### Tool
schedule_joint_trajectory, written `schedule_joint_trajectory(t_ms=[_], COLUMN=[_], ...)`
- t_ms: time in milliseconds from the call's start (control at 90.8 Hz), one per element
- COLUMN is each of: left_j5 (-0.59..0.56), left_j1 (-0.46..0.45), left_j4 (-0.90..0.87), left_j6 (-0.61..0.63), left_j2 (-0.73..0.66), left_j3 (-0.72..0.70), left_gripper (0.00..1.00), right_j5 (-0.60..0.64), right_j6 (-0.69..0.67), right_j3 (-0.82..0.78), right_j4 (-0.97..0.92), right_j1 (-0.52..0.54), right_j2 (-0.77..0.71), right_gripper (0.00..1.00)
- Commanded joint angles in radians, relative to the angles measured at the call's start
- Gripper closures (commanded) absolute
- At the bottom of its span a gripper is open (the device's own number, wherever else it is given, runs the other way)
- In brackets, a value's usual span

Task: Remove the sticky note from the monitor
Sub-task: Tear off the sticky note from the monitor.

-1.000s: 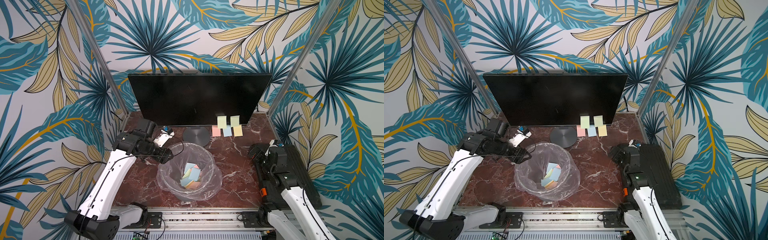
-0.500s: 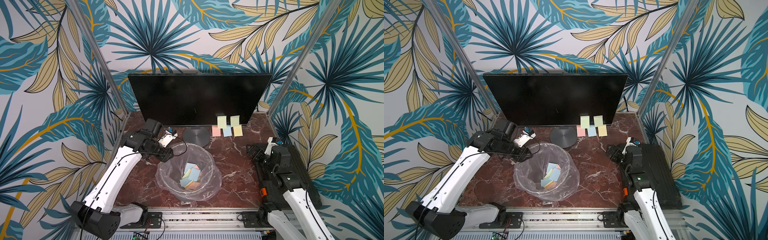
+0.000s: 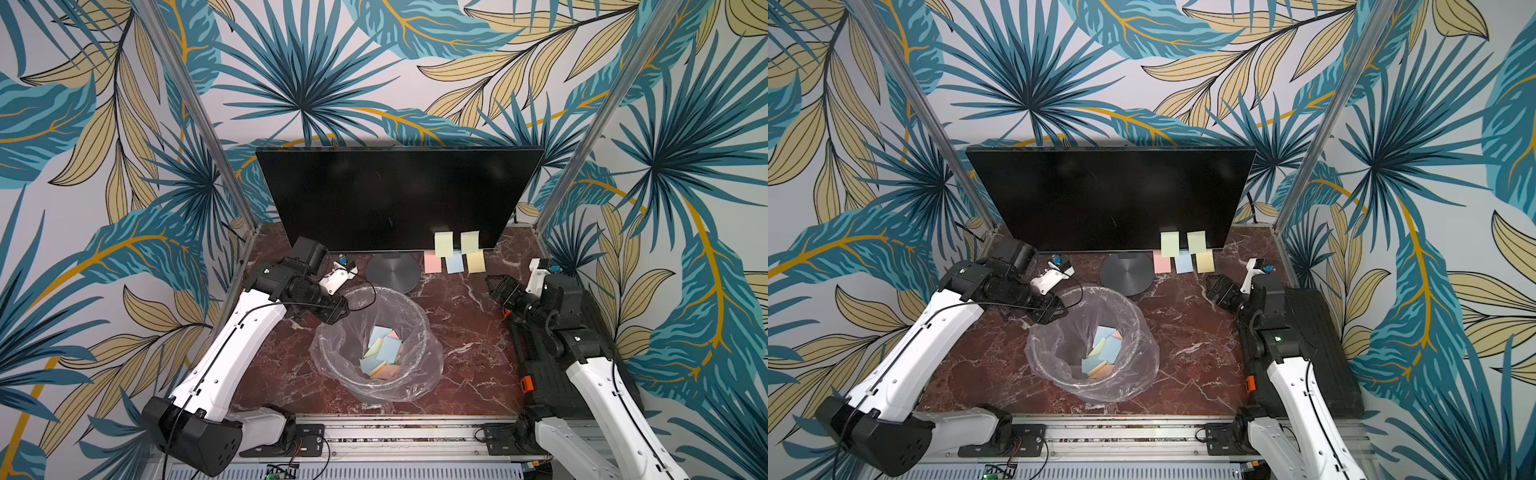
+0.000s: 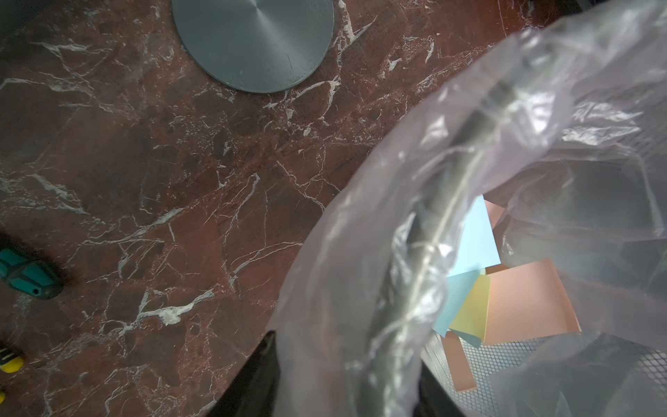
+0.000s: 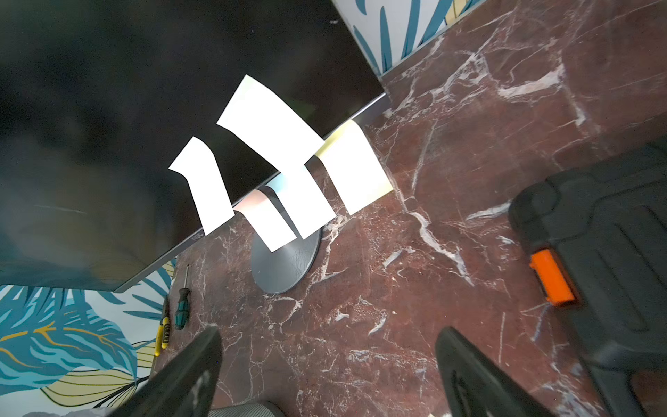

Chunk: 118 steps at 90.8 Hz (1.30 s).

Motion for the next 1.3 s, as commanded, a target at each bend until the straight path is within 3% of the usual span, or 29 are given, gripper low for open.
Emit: schedule_joint_trajectory(t_ms=[0,297,518,727,1289], left_j5=[-0.01,-0.021,-0.028,-0.038,-0.035], left_j1=[-0.002,-0.001,0.0,-0.001,0.0], left_j4=[0.001,0.003,0.004,0.005,-0.003], left_j6=[-0.002,-0.001,-0.001,0.001,-0.001], left_j2=[-0.001,-0.006,0.0,-0.008,0.001], left_j3=[0.006,0.005,0.006,-0.002,0.017], left_gripper=[0.5,0.5,0.5,0.5,0.5], right_j5=[-0.069,-0.14,-0.173,-0.245,-0.272], right_j6=[0.029,-0.013,-0.045,-0.03,-0.029], right_j3=[0.04,0.135,0.133,0.141,0.167], right_j4=[0.086,0.272,0.435,0.527,0.601], right_j1=[-0.001,-0.033,-0.042,-0.047,-0.049], right_j2=[0.057,0.322,0.429,0.498,0.6], right_gripper=[0.09,0.18,0.24,0.27,0.33])
